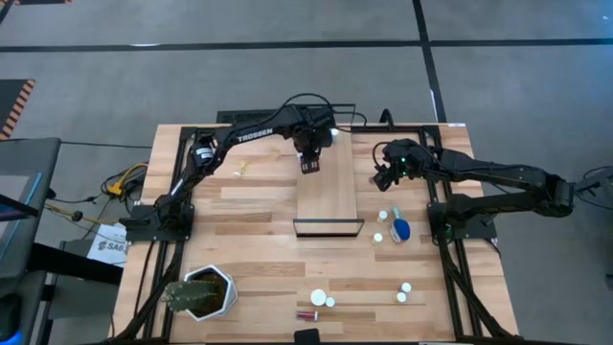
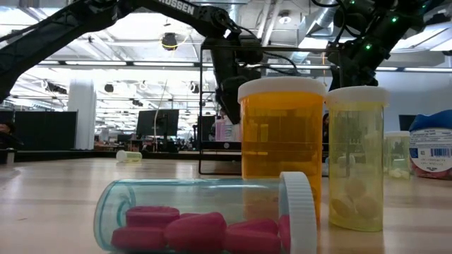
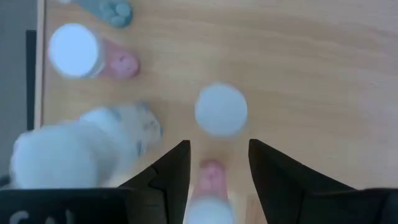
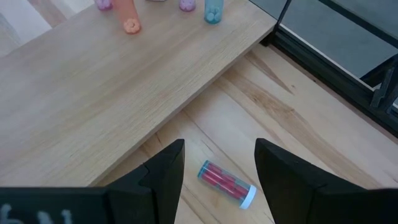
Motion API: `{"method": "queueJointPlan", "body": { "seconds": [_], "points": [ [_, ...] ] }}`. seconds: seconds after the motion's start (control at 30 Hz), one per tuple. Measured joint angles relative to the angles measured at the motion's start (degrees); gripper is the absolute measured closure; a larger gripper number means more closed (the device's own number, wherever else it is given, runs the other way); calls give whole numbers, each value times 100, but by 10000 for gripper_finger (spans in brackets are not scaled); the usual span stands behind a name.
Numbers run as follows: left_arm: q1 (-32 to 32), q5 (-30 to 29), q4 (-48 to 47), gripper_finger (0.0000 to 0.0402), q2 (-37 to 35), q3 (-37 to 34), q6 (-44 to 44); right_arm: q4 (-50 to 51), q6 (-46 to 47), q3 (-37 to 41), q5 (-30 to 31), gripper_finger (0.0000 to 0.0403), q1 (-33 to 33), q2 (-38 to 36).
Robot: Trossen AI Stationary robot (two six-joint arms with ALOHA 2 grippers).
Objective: Pick and place medicine bottles onto shelf by color
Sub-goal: Put the yellow pill bottle on the shelf
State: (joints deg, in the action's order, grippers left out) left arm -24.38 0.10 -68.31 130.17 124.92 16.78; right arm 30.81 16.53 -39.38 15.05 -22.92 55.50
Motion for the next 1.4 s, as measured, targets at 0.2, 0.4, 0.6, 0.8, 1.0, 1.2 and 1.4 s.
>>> {"method": "queueJointPlan", "body": {
  "seconds": [0.2,0.4,0.6,0.8,1.0,1.2,1.4],
  "points": [
    [119,188,-685,252,-168,468,-57,0,0,0,1,187,2,-1],
    [148,1157,-1082,252,-768,497,-245,0,0,0,2,187,0,-1],
    [291,1400,-1149,252,-1285,455,-337,0,0,0,2,187,0,0],
    [457,1063,-1524,252,-1912,-134,-723,-2,0,0,0,187,-14,0],
    [574,517,-1089,252,-3224,-1865,-1593,0,0,0,0,187,-139,-1],
    [735,177,618,252,-5024,-4132,-2584,-74,-2,0,-2,187,-116,1],
    [1108,-387,2317,252,-6752,-6029,-3355,-572,-245,2,-22,187,-107,5]
  ]
}}
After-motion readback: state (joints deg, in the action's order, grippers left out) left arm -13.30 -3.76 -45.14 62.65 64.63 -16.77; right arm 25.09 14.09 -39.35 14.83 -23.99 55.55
